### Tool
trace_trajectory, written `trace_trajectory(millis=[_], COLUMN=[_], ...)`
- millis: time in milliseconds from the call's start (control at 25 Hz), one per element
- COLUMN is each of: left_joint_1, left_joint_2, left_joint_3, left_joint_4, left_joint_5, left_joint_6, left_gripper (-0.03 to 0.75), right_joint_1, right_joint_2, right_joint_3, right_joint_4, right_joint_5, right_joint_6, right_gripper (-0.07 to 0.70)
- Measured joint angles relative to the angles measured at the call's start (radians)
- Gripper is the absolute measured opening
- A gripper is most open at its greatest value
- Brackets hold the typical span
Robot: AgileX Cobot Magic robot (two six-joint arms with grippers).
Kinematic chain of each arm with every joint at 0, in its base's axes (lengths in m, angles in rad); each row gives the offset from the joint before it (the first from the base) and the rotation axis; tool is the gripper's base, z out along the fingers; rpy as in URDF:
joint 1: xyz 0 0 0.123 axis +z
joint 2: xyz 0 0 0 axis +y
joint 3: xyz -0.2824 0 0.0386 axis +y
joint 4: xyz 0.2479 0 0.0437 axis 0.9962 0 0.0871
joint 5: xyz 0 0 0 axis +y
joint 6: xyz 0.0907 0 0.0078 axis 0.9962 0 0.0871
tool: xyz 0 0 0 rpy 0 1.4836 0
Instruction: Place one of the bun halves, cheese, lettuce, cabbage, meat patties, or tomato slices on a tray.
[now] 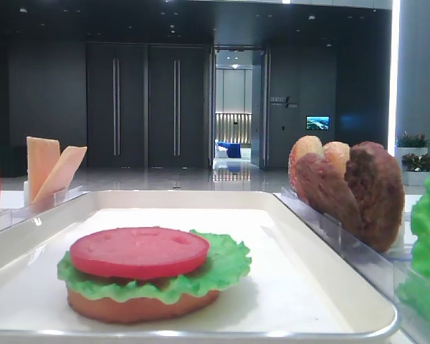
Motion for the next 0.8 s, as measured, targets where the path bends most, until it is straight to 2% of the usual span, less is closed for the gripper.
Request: trace_trajectory(millis=[440, 640, 800], left_joint_1=[0.269, 0.351, 0.372], left_joint_2=[-0.088, -0.136, -0.175], left_joint_3=[0.000, 0.000, 0.020], left_joint_4=[0.046, 0.098, 0.103], left_joint_5=[0.001, 0.005, 0.006], left_joint_6=[0.059, 0.077, 0.088], left_gripper=[0.482, 0.482, 0.482], right_joint_1=[0.000, 0.000, 0.000], right_joint_2=[0.000, 0.000, 0.000], right_joint_3=[0.000, 0.000, 0.000], right_joint_4=[0.000, 0.000, 0.000], right_joint_5=[0.000, 0.000, 0.000], right_joint_6=[0.000, 0.000, 0.000], right_gripper=[0.235, 0.235, 0.235])
